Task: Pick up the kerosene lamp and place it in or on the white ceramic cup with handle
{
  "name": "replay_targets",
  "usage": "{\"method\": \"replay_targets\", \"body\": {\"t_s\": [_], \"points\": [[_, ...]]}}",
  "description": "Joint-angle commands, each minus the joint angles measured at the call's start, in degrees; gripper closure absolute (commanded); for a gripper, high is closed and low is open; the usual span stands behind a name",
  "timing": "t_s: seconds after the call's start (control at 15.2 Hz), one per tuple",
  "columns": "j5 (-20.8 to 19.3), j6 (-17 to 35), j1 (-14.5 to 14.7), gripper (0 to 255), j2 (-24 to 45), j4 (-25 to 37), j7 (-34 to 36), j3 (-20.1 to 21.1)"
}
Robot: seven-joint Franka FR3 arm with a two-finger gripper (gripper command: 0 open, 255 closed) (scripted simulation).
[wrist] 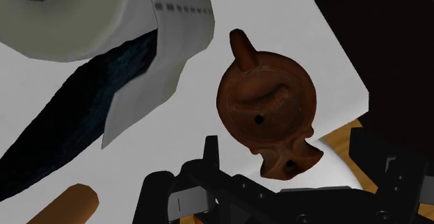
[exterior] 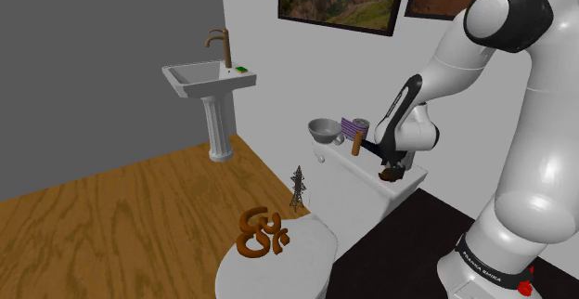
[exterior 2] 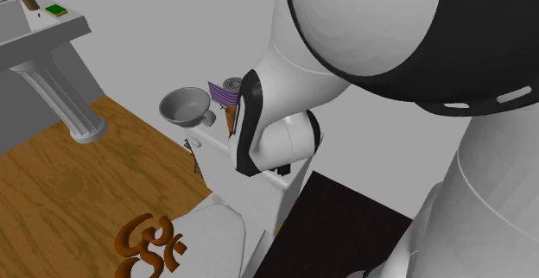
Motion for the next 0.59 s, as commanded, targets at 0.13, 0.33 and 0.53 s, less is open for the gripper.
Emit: {"method": "replay_targets", "body": {"t_s": [0.13, 0.33, 0.53], "points": [[3.3, 2.0, -4.4, 0, 2.5, 0.8, -2.8, 4.9], [3.3, 2.0, -4.4, 0, 2.5, 0.8, -2.8, 4.9], [3.3, 2.0, -4.4, 0, 2.5, 0.8, -2.7, 4.9]]}}
